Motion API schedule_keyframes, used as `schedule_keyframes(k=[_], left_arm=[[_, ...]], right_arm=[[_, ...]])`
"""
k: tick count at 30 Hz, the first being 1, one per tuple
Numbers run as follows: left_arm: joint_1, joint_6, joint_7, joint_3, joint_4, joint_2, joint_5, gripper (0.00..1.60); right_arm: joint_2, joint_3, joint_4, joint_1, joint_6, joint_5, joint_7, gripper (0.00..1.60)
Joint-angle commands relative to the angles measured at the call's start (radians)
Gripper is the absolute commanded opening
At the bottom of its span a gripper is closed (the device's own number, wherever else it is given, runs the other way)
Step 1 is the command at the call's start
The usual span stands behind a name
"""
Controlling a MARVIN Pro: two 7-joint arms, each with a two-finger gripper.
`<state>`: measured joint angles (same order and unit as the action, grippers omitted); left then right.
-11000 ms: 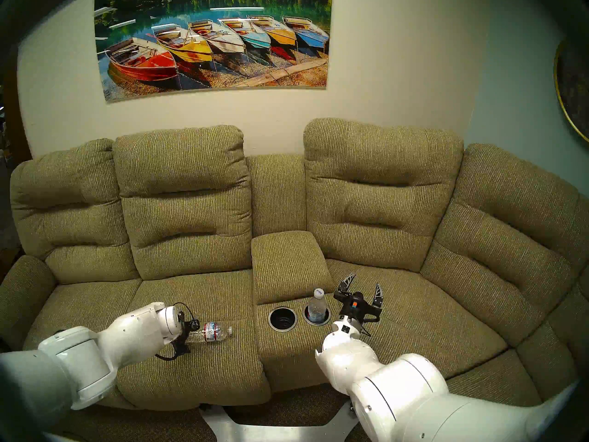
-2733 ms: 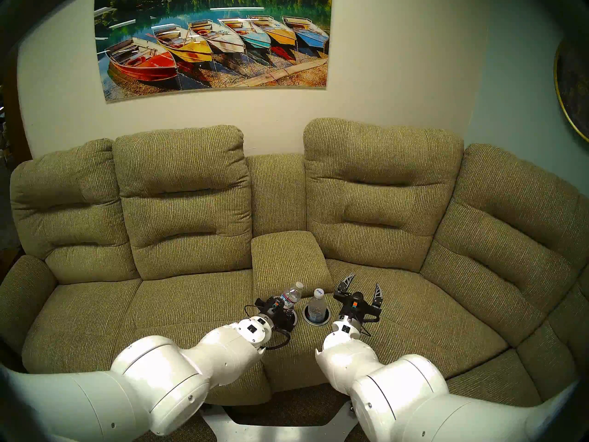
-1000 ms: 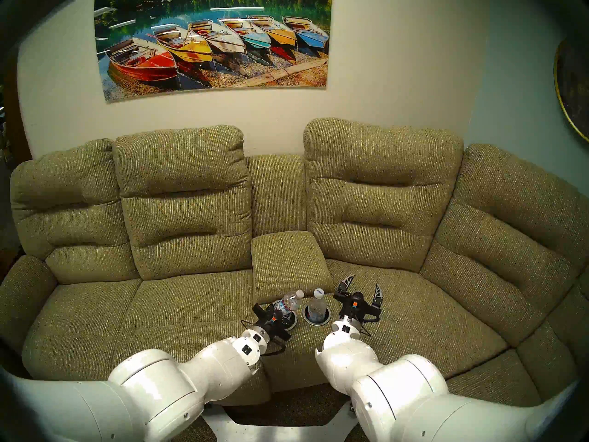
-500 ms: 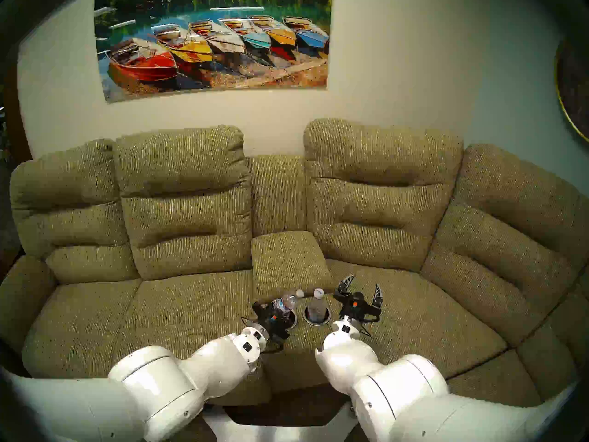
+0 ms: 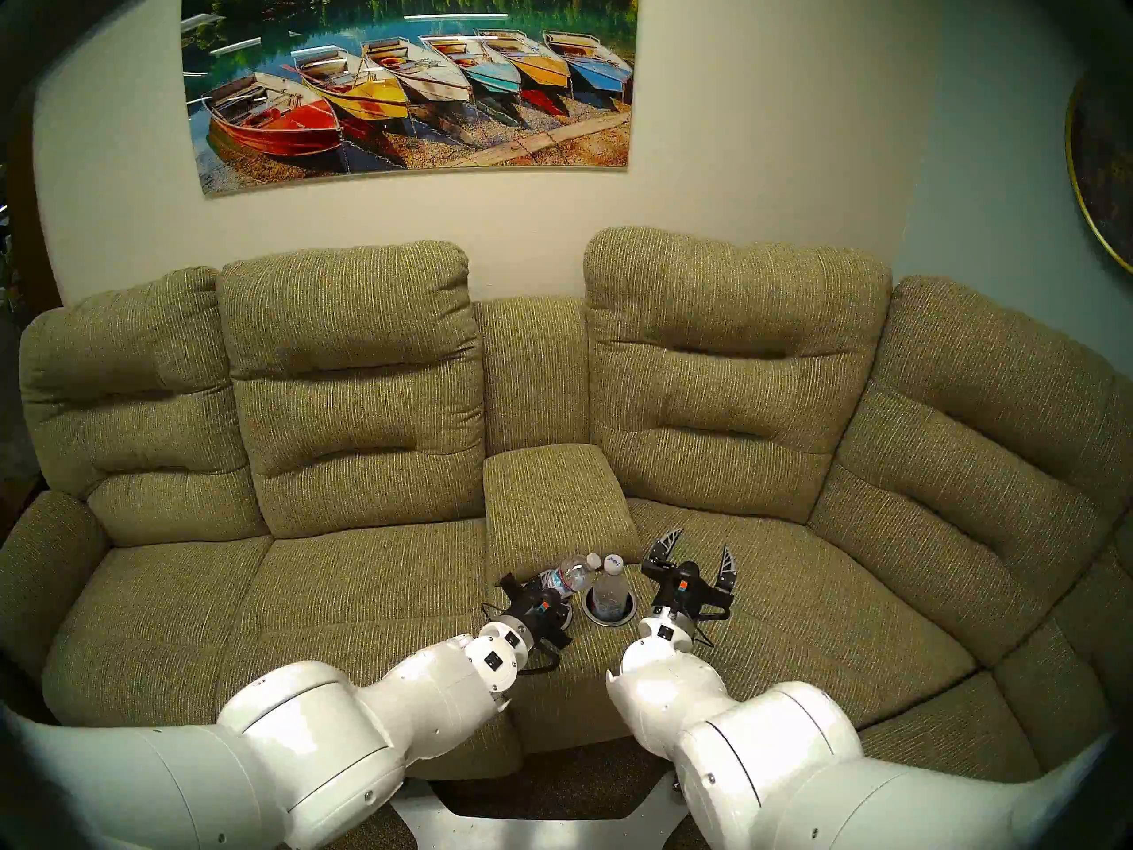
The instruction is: Put bottles into cup holders
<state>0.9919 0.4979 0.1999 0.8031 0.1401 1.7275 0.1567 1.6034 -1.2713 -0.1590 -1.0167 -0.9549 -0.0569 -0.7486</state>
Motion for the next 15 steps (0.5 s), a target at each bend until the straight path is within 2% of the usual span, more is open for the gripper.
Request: schedule_keyframes(k=[1,15], left_arm=[[-0.004,0.005,0.007,-0.002,0.009,0.022,0.001,0.00],[-0.001,0.007,0.013,-0.011,0.005,0.026,0.012,0.00]], right_arm=[[0.000,0.001,-0.006,0.009,-0.005,0.001,0.000,1.60],[0.000,0.000,-0.006,0.009,-0.005,0.001,0.002,1.60]])
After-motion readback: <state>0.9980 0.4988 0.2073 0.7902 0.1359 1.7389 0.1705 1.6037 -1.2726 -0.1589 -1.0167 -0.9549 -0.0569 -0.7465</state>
